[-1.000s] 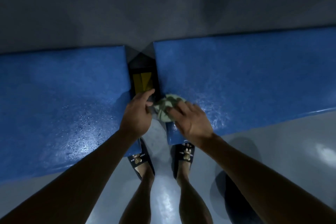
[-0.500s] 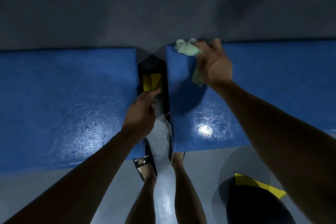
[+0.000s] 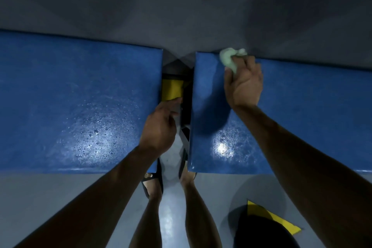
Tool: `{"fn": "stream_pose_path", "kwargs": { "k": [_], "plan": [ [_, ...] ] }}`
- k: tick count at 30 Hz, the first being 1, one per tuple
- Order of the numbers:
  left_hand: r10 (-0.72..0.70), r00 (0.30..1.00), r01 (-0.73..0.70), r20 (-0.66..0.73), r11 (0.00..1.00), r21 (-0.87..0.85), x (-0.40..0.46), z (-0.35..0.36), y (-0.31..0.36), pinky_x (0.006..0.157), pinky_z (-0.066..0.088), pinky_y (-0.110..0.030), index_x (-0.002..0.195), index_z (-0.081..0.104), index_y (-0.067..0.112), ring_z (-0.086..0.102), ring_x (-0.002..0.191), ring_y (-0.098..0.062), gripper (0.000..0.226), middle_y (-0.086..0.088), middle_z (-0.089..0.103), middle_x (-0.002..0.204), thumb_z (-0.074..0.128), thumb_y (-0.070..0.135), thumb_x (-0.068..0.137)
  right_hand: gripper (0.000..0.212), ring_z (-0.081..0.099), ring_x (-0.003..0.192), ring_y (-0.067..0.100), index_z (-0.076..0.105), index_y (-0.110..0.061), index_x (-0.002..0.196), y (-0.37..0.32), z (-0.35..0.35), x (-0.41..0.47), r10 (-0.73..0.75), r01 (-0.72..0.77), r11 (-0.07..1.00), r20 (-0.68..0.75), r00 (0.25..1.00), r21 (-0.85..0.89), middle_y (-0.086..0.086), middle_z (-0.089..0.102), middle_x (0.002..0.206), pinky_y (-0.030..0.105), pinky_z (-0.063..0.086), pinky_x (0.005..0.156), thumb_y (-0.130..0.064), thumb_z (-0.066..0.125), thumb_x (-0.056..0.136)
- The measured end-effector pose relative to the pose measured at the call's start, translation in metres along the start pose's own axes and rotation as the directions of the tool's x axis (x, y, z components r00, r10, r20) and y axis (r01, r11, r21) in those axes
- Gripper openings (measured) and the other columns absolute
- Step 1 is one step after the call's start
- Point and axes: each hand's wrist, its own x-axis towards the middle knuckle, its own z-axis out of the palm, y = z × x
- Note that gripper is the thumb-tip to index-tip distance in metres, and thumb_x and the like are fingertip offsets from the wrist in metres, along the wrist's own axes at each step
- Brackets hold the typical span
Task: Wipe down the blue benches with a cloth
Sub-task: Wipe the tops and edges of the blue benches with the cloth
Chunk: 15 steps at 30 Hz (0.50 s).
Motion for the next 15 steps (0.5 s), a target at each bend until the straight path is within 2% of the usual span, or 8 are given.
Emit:
{"fn": "stream_pose_path", "kwargs": {
  "k": [3, 6, 9, 11, 15],
  "plan": [
    [-0.047, 0.998, 0.047, -0.028, 0.999, 0.004, 0.001, 0.002, -0.001, 0.089, 0.049, -0.02, 0.131, 0.058, 0.017, 0.064, 0.094, -0.012, 0.058, -0.006, 0.063, 0.118, 0.038, -0.006, 0.082, 0.033, 0.053, 0.1, 0.031, 0.062, -0.019, 0.123, -0.007, 0.0, -0.005, -0.295, 0.298, 0.954, 0.068, 0.953, -0.04, 0.004, 0.058, 0.126, 0.04, 0.041, 0.08, -0.029, 0.05, 0.094],
    [-0.08, 0.996, 0.08, -0.034, 0.997, -0.001, 0.001, 0.004, 0.002, 0.081, 0.043, -0.005, 0.131, 0.058, 0.018, 0.062, 0.09, -0.006, 0.058, -0.003, 0.064, 0.117, 0.038, -0.008, 0.083, 0.033, 0.056, 0.103, 0.031, 0.062, -0.021, 0.125, -0.014, -0.004, 0.011, -0.406, 0.412, 0.911, 0.127, 0.905, -0.029, 0.002, 0.061, 0.124, 0.043, 0.045, 0.082, -0.028, 0.048, 0.096],
    [-0.097, 0.994, 0.098, -0.042, 0.995, 0.018, 0.003, 0.006, 0.001, 0.083, 0.044, -0.01, 0.132, 0.057, 0.015, 0.062, 0.092, -0.006, 0.058, -0.002, 0.061, 0.123, 0.04, -0.012, 0.084, 0.041, 0.054, 0.119, 0.028, 0.061, -0.022, 0.129, -0.02, 0.0, 0.027, -0.616, 0.641, 0.768, 0.248, 0.748, -0.025, -0.002, 0.058, 0.133, 0.041, 0.042, 0.094, -0.015, 0.049, 0.09],
    [-0.119, 0.992, 0.12, -0.042, 0.992, 0.036, 0.003, 0.009, 0.0, 0.085, 0.045, -0.014, 0.133, 0.056, 0.015, 0.062, 0.094, -0.005, 0.058, -0.001, 0.06, 0.126, 0.041, -0.012, 0.084, 0.046, 0.049, 0.128, 0.022, 0.057, -0.023, 0.133, -0.033, 0.007, 0.037, -0.636, 0.675, 0.738, 0.325, 0.7, -0.01, -0.004, 0.055, 0.139, 0.038, 0.036, 0.101, -0.01, 0.05, 0.09],
    [-0.141, 0.987, 0.143, -0.074, 0.99, 0.015, -0.001, 0.011, 0.004, 0.088, 0.049, -0.02, 0.131, 0.057, 0.015, 0.063, 0.094, -0.006, 0.057, -0.002, 0.063, 0.123, 0.038, -0.012, 0.085, 0.047, 0.048, 0.129, 0.021, 0.056, -0.023, 0.134, -0.043, 0.018, 0.037, -0.596, 0.64, 0.768, 0.333, 0.731, -0.028, -0.003, 0.059, 0.134, 0.037, 0.031, 0.108, -0.012, 0.049, 0.089]
  ]
}}
